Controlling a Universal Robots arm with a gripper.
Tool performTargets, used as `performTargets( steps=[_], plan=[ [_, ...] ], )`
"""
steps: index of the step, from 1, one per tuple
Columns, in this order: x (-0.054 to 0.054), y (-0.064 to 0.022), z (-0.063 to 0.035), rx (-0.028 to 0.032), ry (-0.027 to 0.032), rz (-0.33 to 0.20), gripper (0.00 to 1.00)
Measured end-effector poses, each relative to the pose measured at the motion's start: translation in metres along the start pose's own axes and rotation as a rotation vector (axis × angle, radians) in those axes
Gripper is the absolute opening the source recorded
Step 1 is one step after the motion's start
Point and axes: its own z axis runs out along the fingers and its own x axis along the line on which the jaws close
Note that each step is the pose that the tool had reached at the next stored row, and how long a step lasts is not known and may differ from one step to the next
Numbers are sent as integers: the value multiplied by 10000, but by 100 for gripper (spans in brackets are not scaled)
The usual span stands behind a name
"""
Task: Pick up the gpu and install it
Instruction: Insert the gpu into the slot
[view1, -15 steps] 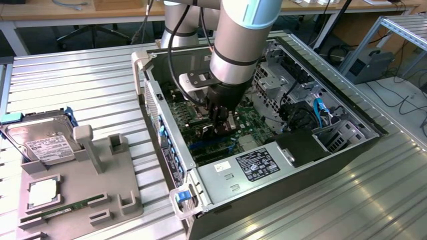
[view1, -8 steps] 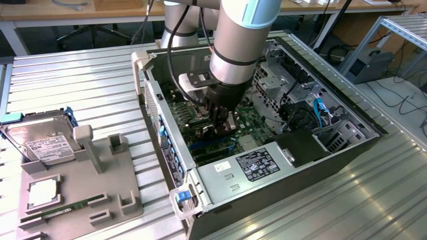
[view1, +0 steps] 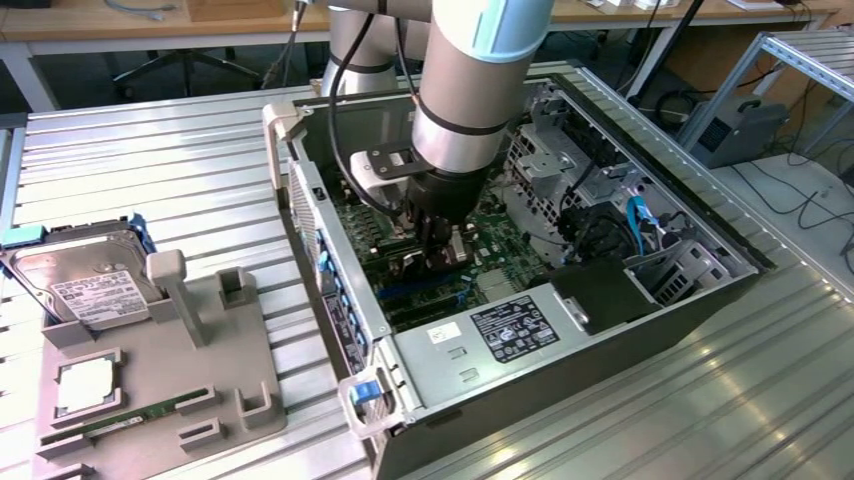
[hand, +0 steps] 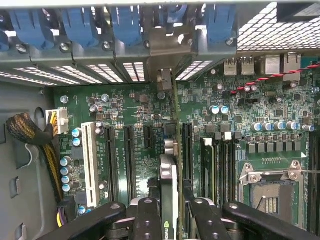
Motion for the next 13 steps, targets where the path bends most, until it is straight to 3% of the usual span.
performTargets(
  steps=[13],
  plan=[
    [0,1,0,-1,-1,0,27]
  ],
)
